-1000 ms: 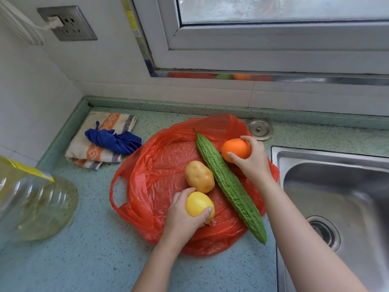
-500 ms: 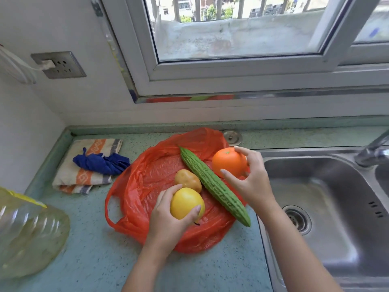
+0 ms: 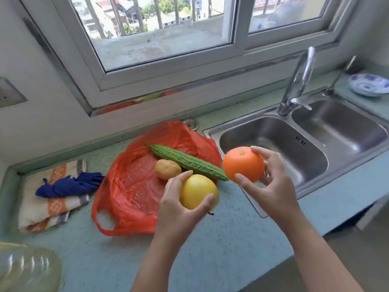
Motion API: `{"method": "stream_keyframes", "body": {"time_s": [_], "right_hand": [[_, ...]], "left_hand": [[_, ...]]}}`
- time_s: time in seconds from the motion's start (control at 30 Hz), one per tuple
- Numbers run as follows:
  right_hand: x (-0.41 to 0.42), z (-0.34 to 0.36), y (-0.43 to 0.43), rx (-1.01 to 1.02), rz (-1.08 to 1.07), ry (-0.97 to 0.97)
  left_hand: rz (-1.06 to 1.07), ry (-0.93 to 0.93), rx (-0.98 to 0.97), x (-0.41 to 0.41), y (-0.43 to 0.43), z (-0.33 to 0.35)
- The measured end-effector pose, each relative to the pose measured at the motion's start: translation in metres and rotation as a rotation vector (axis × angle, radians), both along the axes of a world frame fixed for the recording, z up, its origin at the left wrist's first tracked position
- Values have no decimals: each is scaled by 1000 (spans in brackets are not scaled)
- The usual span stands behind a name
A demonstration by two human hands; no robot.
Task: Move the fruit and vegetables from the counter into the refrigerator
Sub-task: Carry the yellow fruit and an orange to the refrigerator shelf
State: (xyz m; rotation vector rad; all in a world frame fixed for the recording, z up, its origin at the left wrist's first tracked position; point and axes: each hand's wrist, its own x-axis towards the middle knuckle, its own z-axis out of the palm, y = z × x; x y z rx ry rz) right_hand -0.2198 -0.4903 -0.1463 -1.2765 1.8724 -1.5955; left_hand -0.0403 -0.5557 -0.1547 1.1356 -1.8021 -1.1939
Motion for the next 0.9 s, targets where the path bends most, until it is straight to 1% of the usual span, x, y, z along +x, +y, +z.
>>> {"method": "stream_keyframes", "body": {"time_s": [0.2,0.47,0.6,0.77,0.9], "right_hand": [[-18,12,81,3,-214,8],[-55,21,192,-95,-551,51],[-82,24,260,-130,-711,95],[-122,25,363,-207,-885,55],[-158,31,448,-251,-991,66]], "left_hand": [[-233,29,4,-44,40,2],[-549,53,-19,-123,123,20],[-716,82,-21,-169,184,30],[-872,93,-75,-232,274,37],[-1021,110,-118,-279,357,47]]}}
